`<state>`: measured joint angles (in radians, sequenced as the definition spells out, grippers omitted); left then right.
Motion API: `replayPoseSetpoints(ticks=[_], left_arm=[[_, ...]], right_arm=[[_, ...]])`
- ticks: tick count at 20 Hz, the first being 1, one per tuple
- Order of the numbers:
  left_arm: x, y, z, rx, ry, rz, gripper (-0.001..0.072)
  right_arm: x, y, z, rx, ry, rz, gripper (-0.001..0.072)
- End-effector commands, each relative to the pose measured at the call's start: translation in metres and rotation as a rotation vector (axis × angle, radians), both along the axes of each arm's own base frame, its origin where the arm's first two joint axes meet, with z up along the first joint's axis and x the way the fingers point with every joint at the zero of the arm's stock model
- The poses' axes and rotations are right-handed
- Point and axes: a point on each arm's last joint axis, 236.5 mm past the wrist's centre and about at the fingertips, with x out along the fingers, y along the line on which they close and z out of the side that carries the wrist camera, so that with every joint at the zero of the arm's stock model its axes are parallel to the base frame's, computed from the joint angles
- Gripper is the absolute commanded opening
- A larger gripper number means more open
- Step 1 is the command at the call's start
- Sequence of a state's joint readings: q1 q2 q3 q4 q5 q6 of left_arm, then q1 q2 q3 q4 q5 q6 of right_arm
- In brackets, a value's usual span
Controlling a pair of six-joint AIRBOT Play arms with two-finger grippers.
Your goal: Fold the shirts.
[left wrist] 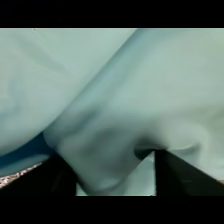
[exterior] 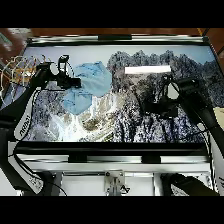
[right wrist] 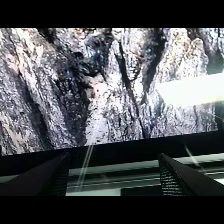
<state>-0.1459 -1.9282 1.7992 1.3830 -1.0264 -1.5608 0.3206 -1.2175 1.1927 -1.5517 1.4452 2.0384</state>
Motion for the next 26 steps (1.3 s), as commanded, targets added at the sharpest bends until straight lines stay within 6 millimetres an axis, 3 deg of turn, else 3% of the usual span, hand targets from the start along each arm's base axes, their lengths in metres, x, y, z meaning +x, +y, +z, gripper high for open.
replayPoseSetpoints(ticks=[1,3,6,8,10,12,14,16,18,20,23,24,25,26], left_arm=[[0.000,-0.006,-0.001,-0.036,0.013,0.005,0.0052],[0.002,-0.003,0.022,-0.041,-0.026,0.008,0.0053],[-0.007,0.002,0.095,-0.020,-0.131,-0.068,0.0052],[-0.034,0.002,0.148,0.032,-0.187,-0.193,0.0053],[-0.067,-0.003,0.193,0.033,-0.211,-0.238,0.0052],[-0.106,-0.024,0.224,-0.003,-0.204,-0.296,0.0052],[-0.145,-0.068,0.240,-0.079,-0.182,-0.375,0.0052],[-0.179,-0.112,0.232,-0.113,-0.129,-0.460,0.0053],[-0.211,-0.162,0.208,-0.143,-0.059,-0.517,0.0052],[-0.233,-0.204,0.179,-0.167,-0.029,-0.539,0.0052],[-0.265,-0.226,0.127,-0.137,0.080,-0.530,0.0060],[-0.270,-0.223,0.116,-0.123,0.112,-0.531,0.0187],[-0.271,-0.214,0.111,-0.105,0.135,-0.523,0.0469],[-0.267,-0.204,0.112,-0.097,0.148,-0.505,0.0636]], right_arm=[[-0.001,0.016,0.001,0.067,0.002,-0.001,0.0666],[-0.003,0.025,0.002,0.105,0.011,0.027,0.0665],[-0.004,0.033,0.005,0.136,0.006,0.068,0.0665],[-0.010,0.048,0.020,0.209,-0.015,0.109,0.0665],[-0.009,0.045,0.046,0.224,-0.115,0.118,0.0665],[-0.005,0.029,0.079,0.193,-0.261,0.116,0.0665],[-0.007,0.005,0.115,0.135,-0.399,0.101,0.0665],[-0.010,-0.020,0.153,0.073,-0.532,0.069,0.0665],[-0.012,-0.043,0.188,0.019,-0.644,0.033,0.0665],[-0.016,-0.056,0.209,-0.008,-0.697,0.002,0.0665],[-0.020,-0.063,0.219,-0.030,-0.706,-0.011,0.0665],[-0.021,-0.065,0.218,-0.035,-0.701,-0.013,0.0665],[-0.020,-0.065,0.216,-0.040,-0.692,-0.013,0.0665],[-0.020,-0.065,0.213,-0.045,-0.678,-0.012,0.0665]])
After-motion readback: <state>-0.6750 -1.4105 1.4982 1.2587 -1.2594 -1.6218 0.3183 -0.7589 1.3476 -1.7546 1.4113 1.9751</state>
